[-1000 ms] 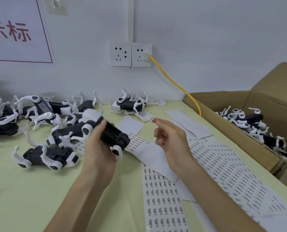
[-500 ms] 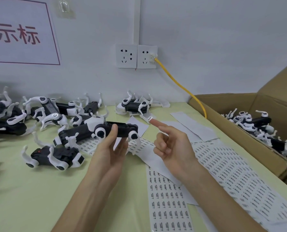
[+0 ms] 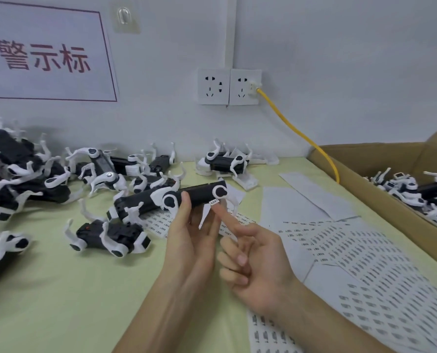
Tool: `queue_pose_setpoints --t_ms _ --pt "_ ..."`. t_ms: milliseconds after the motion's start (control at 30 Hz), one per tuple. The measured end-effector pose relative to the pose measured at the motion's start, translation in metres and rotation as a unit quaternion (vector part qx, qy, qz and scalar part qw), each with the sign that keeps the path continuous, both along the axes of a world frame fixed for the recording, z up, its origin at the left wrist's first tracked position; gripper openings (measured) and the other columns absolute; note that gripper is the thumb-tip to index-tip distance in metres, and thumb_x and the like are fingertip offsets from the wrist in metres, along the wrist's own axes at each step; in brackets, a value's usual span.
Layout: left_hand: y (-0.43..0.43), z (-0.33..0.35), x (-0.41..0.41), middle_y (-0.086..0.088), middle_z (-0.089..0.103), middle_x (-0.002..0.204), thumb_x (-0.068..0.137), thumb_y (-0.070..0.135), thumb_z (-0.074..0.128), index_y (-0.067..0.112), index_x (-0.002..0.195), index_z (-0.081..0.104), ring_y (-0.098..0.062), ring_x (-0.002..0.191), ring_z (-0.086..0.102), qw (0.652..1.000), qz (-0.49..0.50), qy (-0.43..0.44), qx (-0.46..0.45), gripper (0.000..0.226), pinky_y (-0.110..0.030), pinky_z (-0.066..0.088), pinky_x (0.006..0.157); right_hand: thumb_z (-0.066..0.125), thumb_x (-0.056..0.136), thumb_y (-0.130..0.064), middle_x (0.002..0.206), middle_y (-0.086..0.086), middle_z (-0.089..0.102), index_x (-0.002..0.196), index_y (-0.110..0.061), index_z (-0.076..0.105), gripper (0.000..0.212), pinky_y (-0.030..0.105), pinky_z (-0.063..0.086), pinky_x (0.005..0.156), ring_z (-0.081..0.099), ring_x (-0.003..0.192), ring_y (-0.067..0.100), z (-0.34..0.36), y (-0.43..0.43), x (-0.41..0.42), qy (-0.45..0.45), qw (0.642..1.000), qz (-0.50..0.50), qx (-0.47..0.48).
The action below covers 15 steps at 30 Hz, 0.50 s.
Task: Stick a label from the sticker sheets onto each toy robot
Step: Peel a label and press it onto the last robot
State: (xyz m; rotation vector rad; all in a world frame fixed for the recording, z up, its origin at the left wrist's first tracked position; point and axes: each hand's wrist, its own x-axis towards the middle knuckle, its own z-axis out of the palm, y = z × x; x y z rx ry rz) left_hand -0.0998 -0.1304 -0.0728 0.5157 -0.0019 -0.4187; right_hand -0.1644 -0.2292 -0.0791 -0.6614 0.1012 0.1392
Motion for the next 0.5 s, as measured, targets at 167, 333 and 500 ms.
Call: queue_pose_setpoints --t_ms 167,333,500 --pt "-0.0019 0.0007 -0.0064 0.001 0.078 0.109 0.091 0.051 0.064 0.02 0.081 0.083 -0.013 0.106 0.075 0.993 -0.104 -0.016 0.045 0.037 -0.034 0.062 0.075 0.054 0.077 -0.019 0.045 0.001 0.031 0.127 -0.023 0.072 0.053 0.021 0.017 0.036 0.013 0.044 0.013 0.0 0.0011 -0.0001 -0.011 1.0 -0.007 0.012" --pt "0.0001 0.0019 -0.0077 -0.001 0.074 0.128 0.088 0.053 0.068 0.019 0.107 0.076 -0.024 0.109 0.075 0.988 -0.132 -0.011 0.085 0.04 -0.038 0.063 0.071 0.05 0.083 -0.018 0.047 0.001 0.031 0.128 -0.025 0.072 0.05 0.023 0.017 0.037 0.014 0.044 0.013 -0.0005 0.001 -0.001 -0.025 1.0 -0.012 0.0" --pt "-0.0007 0.0038 -0.0101 0.003 0.075 0.126 0.085 0.048 0.07 0.011 0.118 0.071 -0.027 0.095 0.075 0.982 -0.145 -0.029 0.116 0.05 -0.037 0.063 0.07 0.053 0.082 -0.02 0.051 0.0 0.03 0.126 -0.028 0.073 0.048 0.023 0.018 0.037 0.017 0.043 0.012 0.0 0.0012 -0.0007 -0.032 0.999 -0.02 -0.013"
